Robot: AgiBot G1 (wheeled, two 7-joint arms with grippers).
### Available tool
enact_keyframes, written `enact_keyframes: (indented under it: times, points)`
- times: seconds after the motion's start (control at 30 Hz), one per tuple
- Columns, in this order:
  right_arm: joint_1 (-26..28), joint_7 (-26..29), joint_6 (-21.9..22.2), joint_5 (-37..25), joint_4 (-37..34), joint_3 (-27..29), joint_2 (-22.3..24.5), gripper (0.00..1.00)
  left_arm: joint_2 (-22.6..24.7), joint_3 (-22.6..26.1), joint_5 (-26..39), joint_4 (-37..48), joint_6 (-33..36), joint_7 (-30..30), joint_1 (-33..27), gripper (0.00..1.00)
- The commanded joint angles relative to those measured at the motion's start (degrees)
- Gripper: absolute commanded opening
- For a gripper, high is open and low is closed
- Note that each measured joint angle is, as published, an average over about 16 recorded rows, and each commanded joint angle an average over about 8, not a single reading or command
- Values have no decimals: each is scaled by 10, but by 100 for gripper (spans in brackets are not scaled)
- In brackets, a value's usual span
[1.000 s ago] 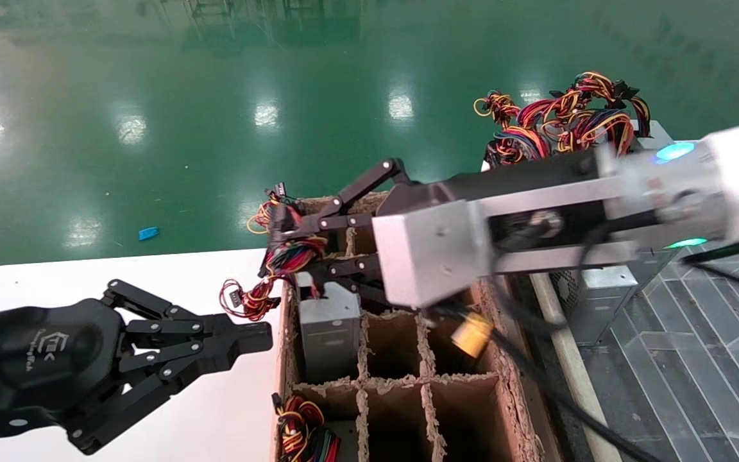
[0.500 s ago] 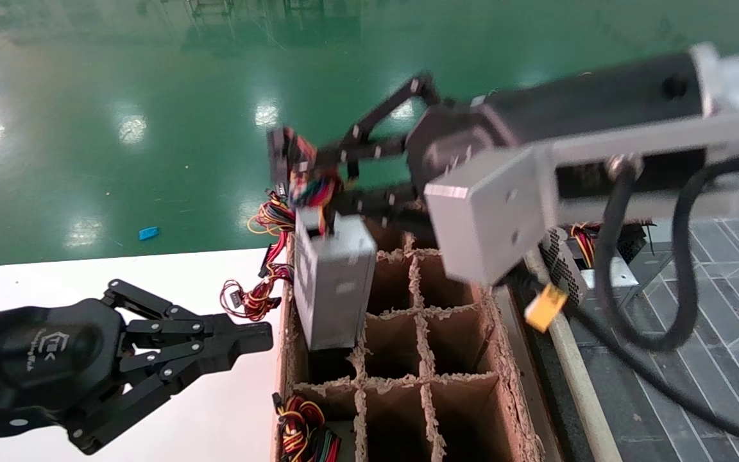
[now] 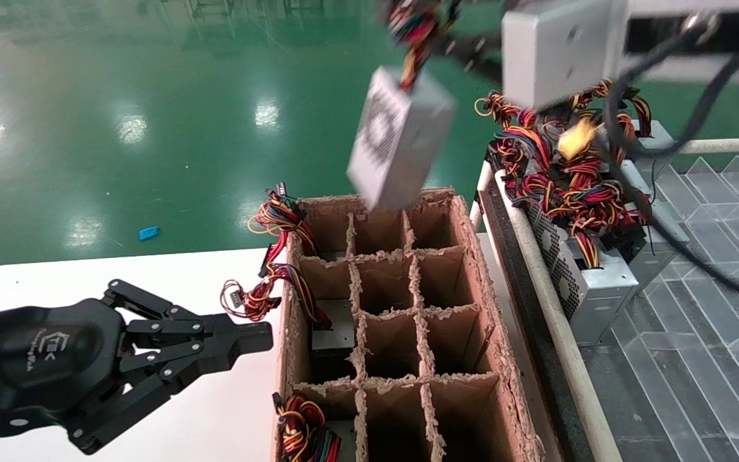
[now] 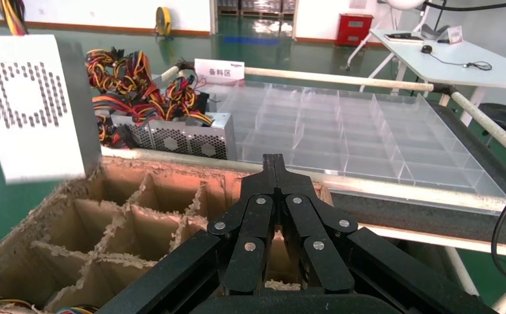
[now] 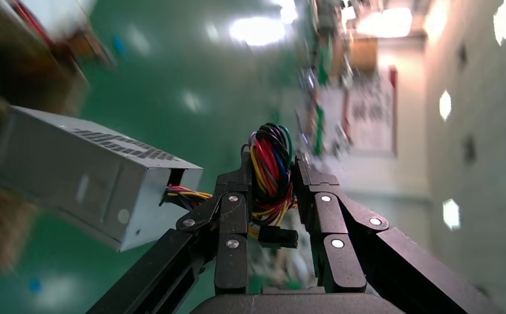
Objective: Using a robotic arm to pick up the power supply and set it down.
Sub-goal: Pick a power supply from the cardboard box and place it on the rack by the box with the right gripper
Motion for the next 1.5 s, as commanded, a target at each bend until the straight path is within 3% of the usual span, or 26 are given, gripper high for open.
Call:
enact_keyframes:
  times: [0.03, 0.67, 1.5]
  points:
    - [4, -6, 20, -24, 1, 2, 4, 0, 0, 0, 0, 0, 0, 0, 0, 0]
    - [58, 27, 60, -126, -2, 28, 82, 0, 0, 0, 0, 0, 0, 0, 0, 0]
    - [-72, 105, 148, -195, -4, 68, 195, 0, 0, 0, 0, 0, 0, 0, 0, 0]
